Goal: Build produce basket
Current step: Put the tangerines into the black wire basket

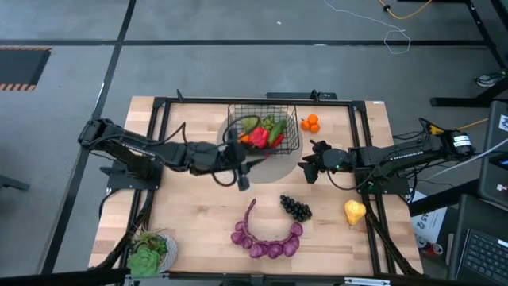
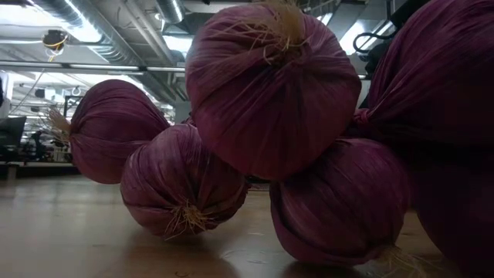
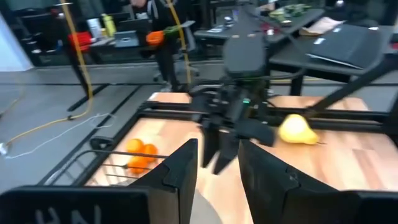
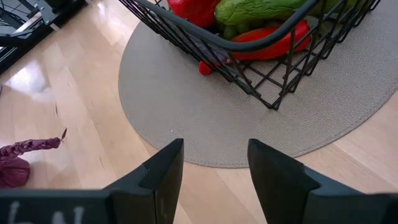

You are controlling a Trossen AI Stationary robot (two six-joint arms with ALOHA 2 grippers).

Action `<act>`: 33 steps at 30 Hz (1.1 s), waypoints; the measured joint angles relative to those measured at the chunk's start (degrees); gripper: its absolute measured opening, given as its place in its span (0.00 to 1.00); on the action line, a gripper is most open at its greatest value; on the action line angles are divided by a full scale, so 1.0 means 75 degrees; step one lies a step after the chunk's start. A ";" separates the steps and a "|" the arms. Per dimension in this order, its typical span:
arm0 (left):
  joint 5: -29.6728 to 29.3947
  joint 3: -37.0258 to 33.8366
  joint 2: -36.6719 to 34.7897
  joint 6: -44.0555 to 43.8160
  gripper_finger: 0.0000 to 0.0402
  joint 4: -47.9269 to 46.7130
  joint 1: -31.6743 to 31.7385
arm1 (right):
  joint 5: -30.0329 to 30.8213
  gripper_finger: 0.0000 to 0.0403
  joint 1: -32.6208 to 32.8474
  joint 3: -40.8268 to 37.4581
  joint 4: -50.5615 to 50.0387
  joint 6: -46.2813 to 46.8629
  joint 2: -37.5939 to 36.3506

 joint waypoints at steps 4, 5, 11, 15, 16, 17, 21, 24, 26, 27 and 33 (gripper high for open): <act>-0.0009 0.0000 0.0000 0.0002 0.28 0.0001 -0.0391 | 0.0000 0.45 0.0002 0.0000 0.0000 -0.0002 0.0000; -0.0012 0.0000 0.0000 0.0007 0.28 -0.0002 -0.0484 | 0.0000 0.45 0.0003 0.0000 0.0000 -0.0001 -0.0003; -0.0115 0.0000 0.0000 -0.0002 0.28 -0.0757 -0.0937 | 0.0000 0.45 0.0000 0.0000 0.0000 -0.0003 0.0000; -0.0468 0.0000 0.0000 -0.0068 0.28 -0.1566 -0.1197 | -0.0002 0.45 0.0001 0.0000 0.0000 -0.0003 -0.0003; -0.0550 0.0000 0.0000 -0.0076 0.28 -0.1745 -0.1260 | 0.0000 0.45 0.0001 0.0000 -0.0003 -0.0003 -0.0001; -0.0634 0.0000 0.0000 -0.0152 0.28 -0.1909 -0.1324 | 0.0000 0.45 0.0003 0.0000 -0.0003 -0.0003 0.0000; -0.0978 0.0000 0.0000 -0.0684 0.28 -0.2383 -0.1522 | -0.0003 0.45 0.0000 0.0000 -0.0003 -0.0003 0.0000; -0.1124 0.0000 0.0000 -0.0820 0.28 -0.2752 -0.1638 | -0.0003 0.45 0.0000 0.0000 -0.0003 -0.0003 0.0000; -0.1124 0.0000 0.0000 -0.0847 0.28 -0.3149 -0.1733 | -0.0003 0.45 0.0003 0.0000 -0.0003 -0.0003 0.0000; -0.1122 0.0000 0.0000 -0.0901 0.28 -0.3444 -0.1781 | -0.0003 0.45 0.0001 0.0000 -0.0003 -0.0003 -0.0002; -0.0907 0.0000 0.0000 -0.3110 0.28 -0.5491 -0.1963 | -0.0003 0.45 0.0002 0.0000 -0.0003 -0.0008 0.0000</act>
